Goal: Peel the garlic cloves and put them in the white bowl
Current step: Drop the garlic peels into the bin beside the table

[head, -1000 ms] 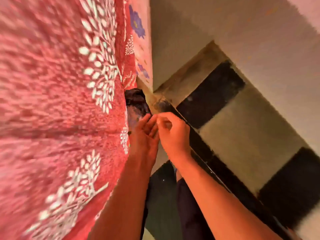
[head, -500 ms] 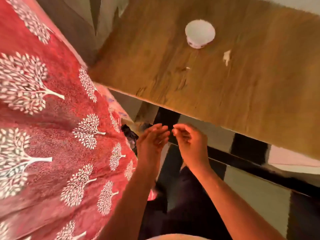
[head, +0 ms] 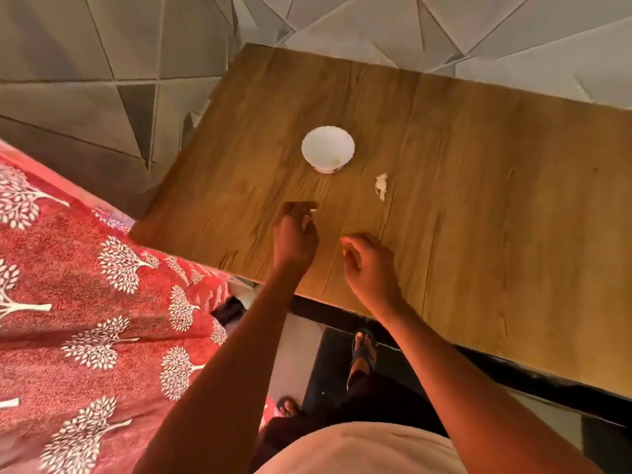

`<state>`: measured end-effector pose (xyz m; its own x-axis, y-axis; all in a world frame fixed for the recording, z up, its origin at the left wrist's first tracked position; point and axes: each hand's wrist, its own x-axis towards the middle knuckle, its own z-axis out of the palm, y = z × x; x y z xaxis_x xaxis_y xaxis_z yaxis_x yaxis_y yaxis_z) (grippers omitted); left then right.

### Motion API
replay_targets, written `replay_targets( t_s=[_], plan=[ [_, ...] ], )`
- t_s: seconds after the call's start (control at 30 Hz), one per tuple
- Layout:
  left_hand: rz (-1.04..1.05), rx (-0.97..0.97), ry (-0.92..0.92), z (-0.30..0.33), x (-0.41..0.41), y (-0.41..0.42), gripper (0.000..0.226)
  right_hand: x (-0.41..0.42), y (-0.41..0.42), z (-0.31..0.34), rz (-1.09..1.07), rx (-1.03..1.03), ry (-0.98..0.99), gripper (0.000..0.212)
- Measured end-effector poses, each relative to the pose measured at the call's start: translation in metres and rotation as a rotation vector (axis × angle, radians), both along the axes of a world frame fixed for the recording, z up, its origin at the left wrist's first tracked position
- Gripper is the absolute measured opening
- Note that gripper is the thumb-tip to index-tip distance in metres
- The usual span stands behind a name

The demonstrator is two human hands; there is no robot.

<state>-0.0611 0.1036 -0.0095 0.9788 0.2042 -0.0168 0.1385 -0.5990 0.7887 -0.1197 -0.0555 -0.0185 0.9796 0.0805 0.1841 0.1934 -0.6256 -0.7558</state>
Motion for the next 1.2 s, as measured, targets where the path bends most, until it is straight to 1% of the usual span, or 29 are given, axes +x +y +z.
replay_targets(
  t_s=[0.07,0.13,0.2,0.27,0.33,0.4,0.5,0.57,0.7,0.8,0.87,0.9,0.97,1.03,1.1,1.2],
  plan=[
    [-0.072,0.145,0.044,-0.009,0.022,-0.001,0.040,0.020,-0.013,-0.006,0.068,-0.084,-0.007,0.031],
    [-0.113,0.254,0.068,-0.016,0.033,-0.001,0.034,0.035,-0.026,-0.015,0.133,-0.178,-0.026,0.032],
    [-0.116,0.309,0.051,-0.017,0.041,-0.004,0.026,0.047,-0.040,-0.027,0.200,-0.249,-0.046,0.033],
    [-0.122,0.350,0.044,-0.015,0.043,-0.005,0.020,0.052,-0.049,-0.039,0.259,-0.269,-0.072,0.034],
    [-0.125,0.362,0.018,-0.009,0.045,-0.009,0.019,0.051,-0.054,-0.043,0.286,-0.265,-0.074,0.037],
    [-0.090,0.328,-0.083,0.001,0.051,-0.015,0.022,0.051,-0.054,-0.042,0.289,-0.252,-0.070,0.039],
    [-0.029,0.265,-0.262,0.024,0.076,-0.024,0.020,0.053,-0.054,-0.037,0.291,-0.229,-0.055,0.040],
    [-0.040,0.264,-0.296,0.036,0.103,-0.028,0.020,0.054,-0.054,-0.035,0.300,-0.222,-0.048,0.040],
    [-0.160,0.378,-0.215,0.039,0.150,-0.027,0.025,0.053,-0.056,-0.037,0.311,-0.236,-0.057,0.036],
    [-0.238,0.445,-0.135,0.034,0.162,-0.024,0.029,0.053,-0.056,-0.035,0.311,-0.247,-0.056,0.036],
    [-0.236,0.421,-0.129,0.035,0.157,-0.024,0.028,0.055,-0.055,-0.033,0.294,-0.241,-0.057,0.035],
    [-0.219,0.392,-0.162,0.037,0.151,-0.024,0.026,0.054,-0.054,-0.031,0.284,-0.228,-0.056,0.033],
    [-0.183,0.331,-0.276,0.042,0.133,-0.029,0.020,0.055,-0.053,-0.027,0.242,-0.170,-0.045,0.029],
    [-0.225,0.260,-0.373,0.043,0.113,-0.040,0.017,0.056,-0.051,-0.020,0.139,-0.085,-0.017,0.028],
    [-0.315,0.194,-0.371,0.038,0.093,-0.055,0.017,0.059,-0.050,-0.014,-0.021,-0.027,0.001,0.027],
    [-0.343,0.125,-0.239,0.018,0.087,-0.073,0.023,0.074,-0.051,-0.008,-0.281,0.002,0.018,0.029]
  ],
)
